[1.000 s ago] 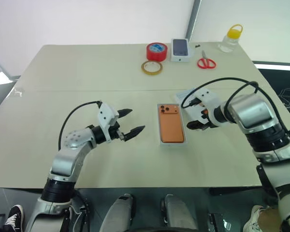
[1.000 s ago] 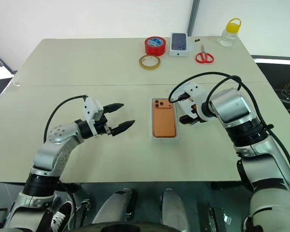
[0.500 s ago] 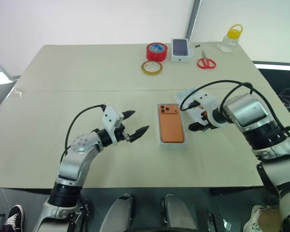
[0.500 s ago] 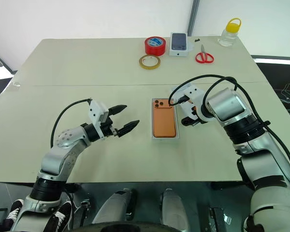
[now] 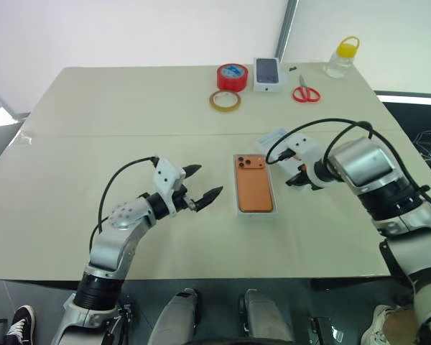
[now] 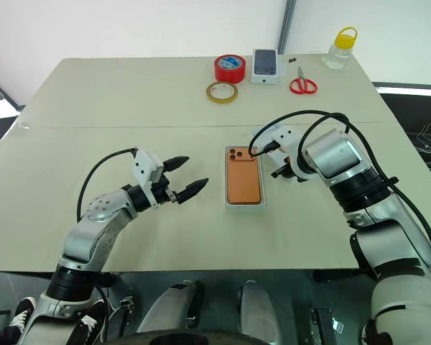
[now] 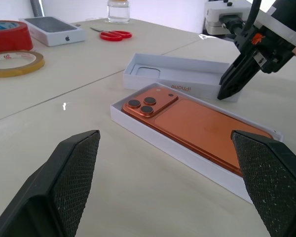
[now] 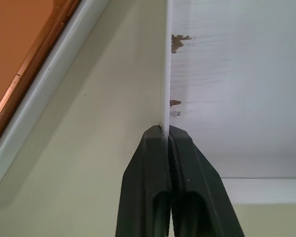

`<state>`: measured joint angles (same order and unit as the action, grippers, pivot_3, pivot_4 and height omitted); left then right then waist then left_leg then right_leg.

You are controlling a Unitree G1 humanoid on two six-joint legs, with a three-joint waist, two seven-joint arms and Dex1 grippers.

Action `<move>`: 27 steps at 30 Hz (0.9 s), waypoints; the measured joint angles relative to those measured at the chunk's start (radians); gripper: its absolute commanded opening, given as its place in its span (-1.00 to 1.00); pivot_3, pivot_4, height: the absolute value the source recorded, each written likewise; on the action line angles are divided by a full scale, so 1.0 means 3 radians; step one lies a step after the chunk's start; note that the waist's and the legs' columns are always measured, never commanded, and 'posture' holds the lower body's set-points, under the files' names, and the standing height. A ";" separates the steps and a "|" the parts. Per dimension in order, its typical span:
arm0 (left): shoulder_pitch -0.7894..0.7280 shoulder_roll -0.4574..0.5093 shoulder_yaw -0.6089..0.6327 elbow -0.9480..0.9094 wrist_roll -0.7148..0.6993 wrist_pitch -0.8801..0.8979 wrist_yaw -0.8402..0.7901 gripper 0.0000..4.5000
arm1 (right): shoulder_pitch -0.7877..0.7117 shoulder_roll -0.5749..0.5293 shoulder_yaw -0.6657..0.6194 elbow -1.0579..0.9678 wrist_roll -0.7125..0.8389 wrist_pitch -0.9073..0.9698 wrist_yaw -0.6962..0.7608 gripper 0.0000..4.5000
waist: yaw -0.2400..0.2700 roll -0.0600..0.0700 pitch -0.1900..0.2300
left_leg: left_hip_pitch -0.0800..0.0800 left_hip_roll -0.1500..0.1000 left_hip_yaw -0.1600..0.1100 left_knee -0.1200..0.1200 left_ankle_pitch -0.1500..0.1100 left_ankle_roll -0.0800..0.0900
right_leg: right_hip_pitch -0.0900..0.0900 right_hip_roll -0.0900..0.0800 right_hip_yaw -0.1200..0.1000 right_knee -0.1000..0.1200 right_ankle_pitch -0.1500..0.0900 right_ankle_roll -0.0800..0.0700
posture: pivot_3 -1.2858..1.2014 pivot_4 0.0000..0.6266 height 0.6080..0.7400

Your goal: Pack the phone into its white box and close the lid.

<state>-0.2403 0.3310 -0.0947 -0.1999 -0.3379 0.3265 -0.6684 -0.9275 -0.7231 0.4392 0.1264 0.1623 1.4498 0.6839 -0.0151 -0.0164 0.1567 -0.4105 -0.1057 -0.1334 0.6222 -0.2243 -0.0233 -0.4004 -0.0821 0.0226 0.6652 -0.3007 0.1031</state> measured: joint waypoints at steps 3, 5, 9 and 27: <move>0.0001 0.0002 0.0001 0.0000 -0.0002 0.0000 0.0001 1.00 | -0.0017 0.0064 -0.0076 0.0075 -0.0001 0.0017 -0.0074 -0.98 | 0.0000 0.0000 0.0000 | 0.0000 0.0000 0.0000 0.0000 0.0000 0.0000 | 0.0000 0.0000 0.0000 0.0000 0.0000 0.0000 | 0.03 -0.52 1.00; -0.0004 0.0002 0.0000 0.0003 -0.0002 0.0001 0.0001 1.00 | -0.0029 0.0130 -0.0177 0.0158 -0.0002 0.0019 -0.0146 -0.98 | 0.0000 0.0000 0.0000 | 0.0000 0.0000 0.0000 0.0000 0.0000 0.0000 | 0.0000 0.0000 0.0000 0.0000 0.0000 0.0000 | 0.03 -0.52 1.00; -0.0054 0.0004 0.0004 0.0025 -0.0003 0.0001 -0.0006 1.00 | -0.0059 0.0288 -0.0484 0.0385 -0.0016 -0.0031 -0.0386 -0.98 | 0.0005 0.0001 0.0001 | -0.0001 -0.0001 0.0000 -0.0001 0.0000 0.0000 | -0.0002 0.0000 0.0001 0.0000 0.0000 0.0000 | 0.03 -0.52 1.00; -0.0487 0.0145 0.0731 0.0240 -0.0593 0.0307 0.0005 1.00 | -0.0098 0.1954 -0.3211 -0.0142 0.1360 -0.0073 -0.0931 -0.98 | -0.0001 0.0004 0.0002 | -0.0004 0.0002 0.0000 -0.0013 0.0003 -0.0004 | -0.0012 0.0002 0.0003 0.0002 0.0002 -0.0002 | 0.03 -0.52 1.00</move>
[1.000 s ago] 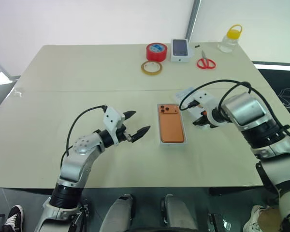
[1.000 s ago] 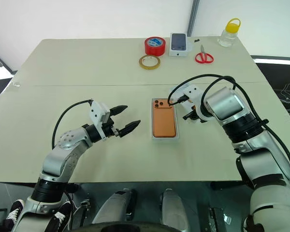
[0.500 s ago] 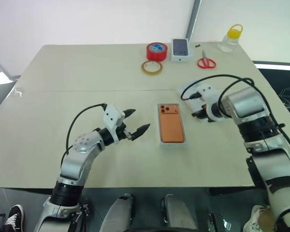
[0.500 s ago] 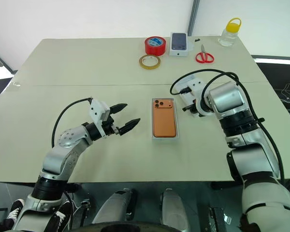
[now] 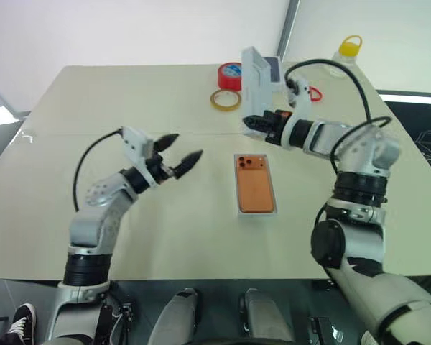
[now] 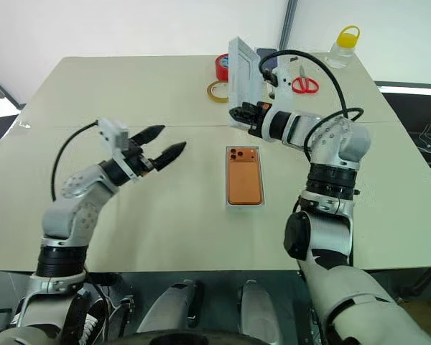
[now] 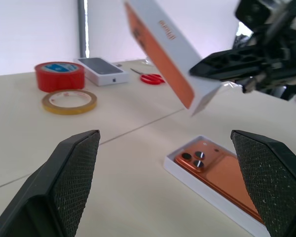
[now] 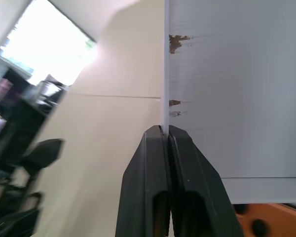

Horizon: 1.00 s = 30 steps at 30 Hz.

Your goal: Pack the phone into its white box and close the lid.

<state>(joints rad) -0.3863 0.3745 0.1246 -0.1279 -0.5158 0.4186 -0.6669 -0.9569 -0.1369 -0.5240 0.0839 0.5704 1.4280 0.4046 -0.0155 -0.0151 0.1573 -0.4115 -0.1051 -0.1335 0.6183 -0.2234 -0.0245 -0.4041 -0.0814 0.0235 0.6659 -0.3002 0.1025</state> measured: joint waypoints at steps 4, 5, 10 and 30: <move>0.0004 0.0108 0.0092 -0.0021 -0.0131 0.0144 -0.0002 1.00 | 0.0342 0.0407 -0.0160 -0.0529 0.0305 0.0543 -0.0141 -0.98 | -0.0019 0.0003 0.0001 | 0.0000 -0.0001 0.0001 0.0000 0.0000 0.0000 | -0.0006 0.0000 0.0003 0.0010 0.0000 -0.0001 | 0.03 -0.52 1.00; 0.0005 0.0120 0.0107 -0.0072 -0.0186 0.0211 0.0004 1.00 | 0.0457 0.0493 -0.0173 -0.0642 0.0437 0.0581 -0.0220 -0.98 | -0.0017 0.0003 0.0001 | 0.0000 0.0000 0.0000 -0.0001 0.0000 -0.0001 | -0.0006 0.0001 0.0002 0.0010 0.0001 -0.0001 | 0.03 -0.52 1.00; 0.0015 0.0247 0.0190 -0.0274 -0.0353 0.0401 0.0035 1.00 | 0.1011 0.0681 -0.0100 -0.0808 0.1248 0.0600 -0.0638 -0.98 | -0.0021 0.0008 0.0004 | 0.0000 -0.0001 0.0002 -0.0004 0.0001 -0.0001 | -0.0008 0.0000 0.0005 0.0009 0.0000 -0.0001 | 0.03 -0.52 1.00; 0.0461 0.0203 -0.0123 -0.0361 -0.0310 0.0472 -0.0070 -0.98 | 0.1856 -0.0672 0.1589 -0.0821 0.4529 -0.0582 -0.2634 -1.00 | -0.0031 0.0008 0.0004 | 0.0003 0.0002 0.0002 -0.0006 0.0001 0.0002 | 0.0003 0.0001 0.0002 -0.0001 0.0000 -0.0002 | 0.03 -0.52 1.00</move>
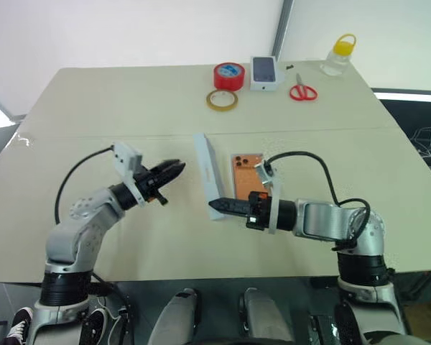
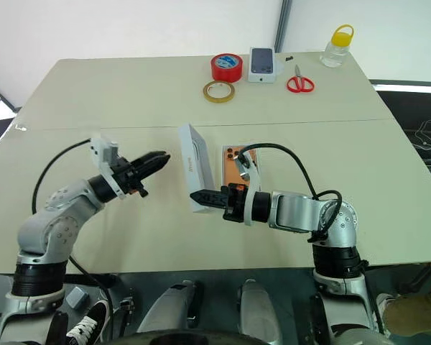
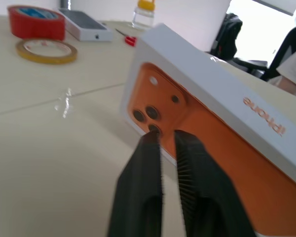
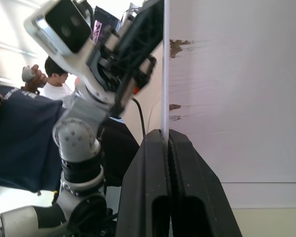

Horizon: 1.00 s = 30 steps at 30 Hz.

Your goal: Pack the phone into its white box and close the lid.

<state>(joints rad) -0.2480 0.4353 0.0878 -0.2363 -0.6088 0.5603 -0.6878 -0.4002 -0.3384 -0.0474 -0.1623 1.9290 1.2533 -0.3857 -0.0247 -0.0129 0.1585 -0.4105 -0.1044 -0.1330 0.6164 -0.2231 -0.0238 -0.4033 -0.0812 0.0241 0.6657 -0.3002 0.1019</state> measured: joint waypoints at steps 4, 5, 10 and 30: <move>-0.0015 -0.0149 -0.0280 0.0074 0.0275 -0.0155 0.0061 -0.98 | -0.0007 -0.0103 0.0162 0.0121 0.0078 -0.0160 -0.0007 -1.00 | 0.0018 0.0000 0.0000 | 0.0002 0.0000 0.0001 0.0001 0.0000 0.0001 | 0.0004 0.0000 0.0000 -0.0002 0.0000 0.0000 | 0.03 -0.52 1.00; -0.0015 -0.0209 -0.0356 0.0115 0.0333 -0.0176 0.0076 -0.98 | -0.0048 -0.0138 0.0193 0.0163 0.0105 -0.0179 -0.0014 -1.00 | 0.0018 0.0000 0.0000 | 0.0003 -0.0001 0.0001 0.0001 -0.0001 0.0002 | 0.0005 0.0000 0.0000 -0.0002 0.0000 0.0000 | 0.03 -0.52 1.00; -0.0103 -0.0417 -0.0512 0.0352 0.0544 -0.0317 0.0137 -0.98 | -0.0161 -0.0193 0.0218 0.0331 0.0163 -0.0368 -0.0104 -1.00 | 0.0022 -0.0001 -0.0001 | 0.0005 0.0001 0.0000 0.0001 -0.0001 0.0002 | 0.0008 0.0000 -0.0001 -0.0002 0.0000 0.0000 | 0.03 -0.52 1.00; -0.0532 -0.0978 -0.0793 0.1028 0.0842 -0.0596 0.0081 -1.00 | -0.0169 -0.1373 -0.0025 0.0002 -0.1076 -0.0469 0.1297 0.55 | 0.0045 -0.0002 0.0001 | 0.0002 -0.0001 0.0001 0.0013 -0.0006 0.0012 | 0.0015 0.0001 -0.0009 -0.0007 -0.0002 0.0004 | 0.03 -0.52 1.00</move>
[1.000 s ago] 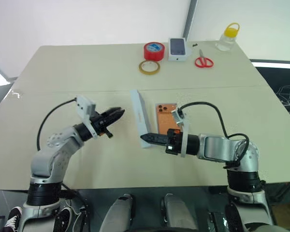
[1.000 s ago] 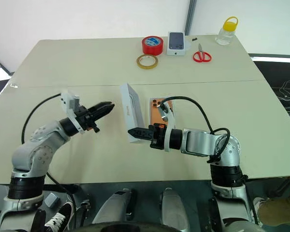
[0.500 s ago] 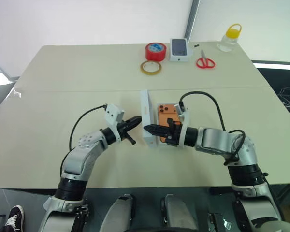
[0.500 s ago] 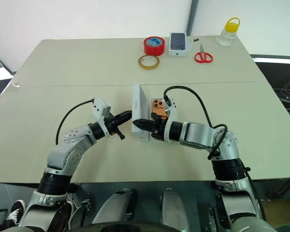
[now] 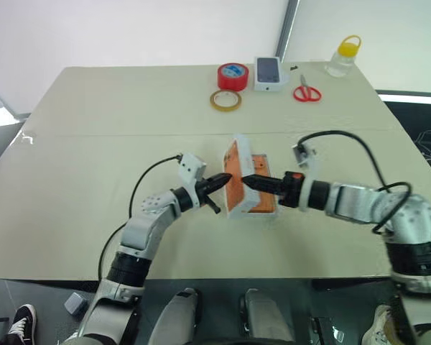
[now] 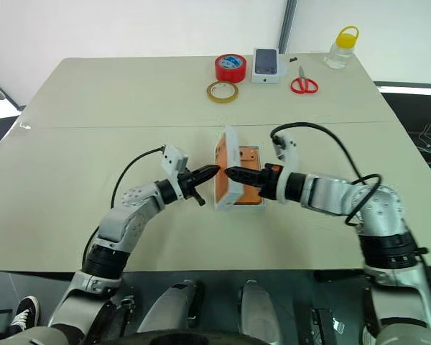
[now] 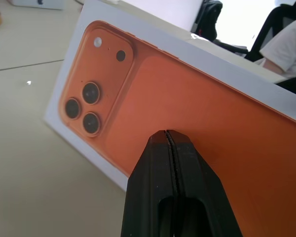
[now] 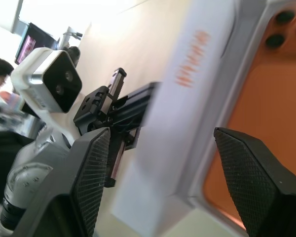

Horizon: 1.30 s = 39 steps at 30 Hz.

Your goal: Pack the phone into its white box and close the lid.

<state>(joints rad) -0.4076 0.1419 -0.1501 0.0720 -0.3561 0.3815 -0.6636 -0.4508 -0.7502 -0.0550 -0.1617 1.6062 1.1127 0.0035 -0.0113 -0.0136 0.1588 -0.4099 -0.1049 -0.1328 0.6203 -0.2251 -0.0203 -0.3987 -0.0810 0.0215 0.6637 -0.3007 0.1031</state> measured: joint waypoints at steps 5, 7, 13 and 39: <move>-0.0093 -0.0115 -0.0097 0.0181 0.0062 -0.0078 -0.0060 -1.00 | 0.0047 -0.0313 -0.0119 -0.0035 -0.0822 -0.0193 0.0703 0.45 | -0.0004 -0.0003 0.0002 | 0.0000 0.0001 0.0000 0.0007 -0.0002 0.0003 | 0.0004 0.0000 -0.0002 -0.0001 -0.0001 0.0001 | 0.03 -0.52 1.00; -0.0136 -0.0144 -0.0104 0.0246 0.0076 -0.0106 -0.0076 -1.00 | 0.0115 -0.0309 -0.0100 -0.0033 -0.1154 -0.0316 0.0793 0.15 | 0.0001 -0.0003 0.0002 | 0.0000 0.0001 0.0000 0.0007 -0.0002 0.0003 | 0.0004 -0.0001 -0.0001 -0.0001 -0.0001 0.0001 | 0.03 -0.52 1.00; -0.0168 -0.0056 -0.0084 0.0263 0.0130 -0.0119 -0.0085 -1.00 | 0.0139 -0.0124 0.0401 -0.0117 -0.2425 -0.0884 0.0946 -0.98 | -0.0010 -0.0002 0.0002 | 0.0000 0.0001 0.0001 0.0008 -0.0002 0.0002 | 0.0001 0.0000 0.0001 0.0001 -0.0001 0.0002 | 0.03 -0.52 1.00; 0.0121 0.0329 -0.0104 -0.0022 0.0394 0.0205 0.0189 -1.00 | -0.0006 0.0308 0.0995 0.0195 -0.4533 -0.1862 0.1805 -0.98 | 0.0001 -0.0002 0.0004 | 0.0000 -0.0003 -0.0002 0.0008 -0.0003 0.0001 | 0.0001 -0.0003 0.0001 0.0000 -0.0001 0.0002 | 0.03 -0.52 1.00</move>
<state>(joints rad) -0.3712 0.2406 -0.1813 0.0653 -0.2379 0.4429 -0.6069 -0.4526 -0.6578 0.2435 -0.1030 0.2464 0.5543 0.5450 -0.0110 -0.0141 0.1601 -0.4098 -0.1056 -0.1334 0.6225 -0.2259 -0.0201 -0.3983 -0.0818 0.0219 0.6637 -0.3010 0.1037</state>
